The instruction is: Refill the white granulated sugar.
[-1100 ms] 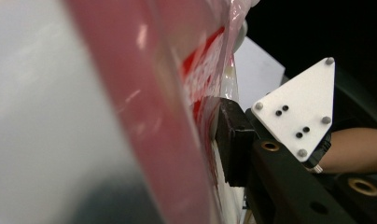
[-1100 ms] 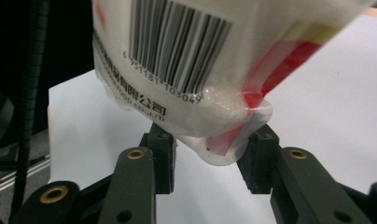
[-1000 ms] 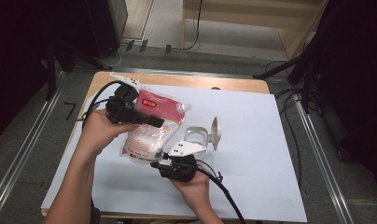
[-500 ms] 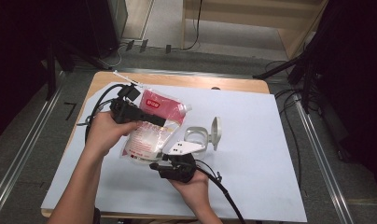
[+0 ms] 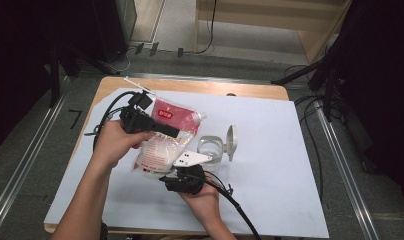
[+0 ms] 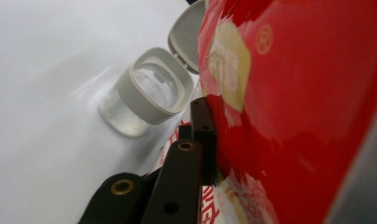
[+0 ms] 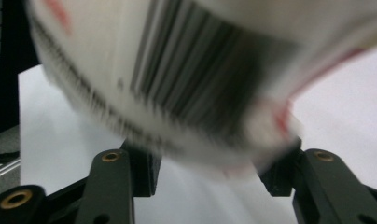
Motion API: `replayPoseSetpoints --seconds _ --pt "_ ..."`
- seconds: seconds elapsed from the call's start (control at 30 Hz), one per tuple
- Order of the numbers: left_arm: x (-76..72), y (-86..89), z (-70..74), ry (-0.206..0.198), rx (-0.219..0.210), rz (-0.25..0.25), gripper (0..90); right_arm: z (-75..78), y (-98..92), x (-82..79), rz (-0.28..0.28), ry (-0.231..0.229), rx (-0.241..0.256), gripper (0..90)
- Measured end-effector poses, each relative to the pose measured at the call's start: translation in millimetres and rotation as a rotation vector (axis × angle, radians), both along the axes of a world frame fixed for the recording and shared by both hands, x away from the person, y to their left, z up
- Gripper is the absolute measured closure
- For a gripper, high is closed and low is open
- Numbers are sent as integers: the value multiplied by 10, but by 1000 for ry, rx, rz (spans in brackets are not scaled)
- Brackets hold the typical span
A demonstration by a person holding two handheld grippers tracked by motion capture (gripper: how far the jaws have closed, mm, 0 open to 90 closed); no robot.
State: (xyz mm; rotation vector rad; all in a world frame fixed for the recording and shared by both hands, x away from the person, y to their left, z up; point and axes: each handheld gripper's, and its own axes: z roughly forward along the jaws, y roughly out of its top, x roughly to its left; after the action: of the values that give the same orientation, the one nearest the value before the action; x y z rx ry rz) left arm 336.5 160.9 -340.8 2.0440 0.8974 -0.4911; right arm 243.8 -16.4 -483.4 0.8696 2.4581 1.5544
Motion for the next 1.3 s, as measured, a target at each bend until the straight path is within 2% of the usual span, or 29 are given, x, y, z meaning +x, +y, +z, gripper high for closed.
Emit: replayPoseSetpoints --seconds 0.07,0.13,0.2,0.3,0.37,0.5,0.6,0.7,0.77,0.8,0.83,0.9,0.97,1.07,1.23,1.3 --pt "-11 -47 -6 0 9 3 898 -13 22 5 -14 -21 -10 482" --pt "-11 -69 -14 -7 27 7 897 -9 29 4 -11 -27 -19 521" --pt "4 -67 -29 -4 18 -6 899 3 32 -31 -25 -48 -43 537" --pt "9 -51 -23 -7 6 14 900 38 23 -72 -28 -50 -23 538" --pt "11 -40 -20 -11 1 31 900 86 30 -99 -19 -84 -20 537" --pt "-2 -31 2 -48 10 43 898 139 50 -113 -2 -53 7 540" --pt "4 -39 -4 -48 12 35 899 155 49 -122 9 -28 23 553" --pt "8 -48 -9 -51 -4 44 900 180 43 -132 6 -13 41 564" --pt "2 -58 -3 -59 11 38 896 188 35 -124 8 -6 50 565" --pt "-7 -74 -7 -65 34 43 894 180 36 -118 5 -11 46 566" --pt "-3 -86 -19 -72 57 51 889 167 37 -108 5 -3 38 567" --pt "9 -103 -47 -71 73 48 889 159 38 -107 15 28 50 570" --pt "14 -133 -74 -66 65 48 889 164 33 -114 28 52 77 581" --pt "15 -182 -90 -87 60 43 890 186 26 -121 31 60 93 584" --pt "7 -233 -112 -49 58 57 900 173 23 -111 7 57 69 547" --pt "5 -232 -121 -24 40 72 900 167 38 -118 -3 47 66 533"
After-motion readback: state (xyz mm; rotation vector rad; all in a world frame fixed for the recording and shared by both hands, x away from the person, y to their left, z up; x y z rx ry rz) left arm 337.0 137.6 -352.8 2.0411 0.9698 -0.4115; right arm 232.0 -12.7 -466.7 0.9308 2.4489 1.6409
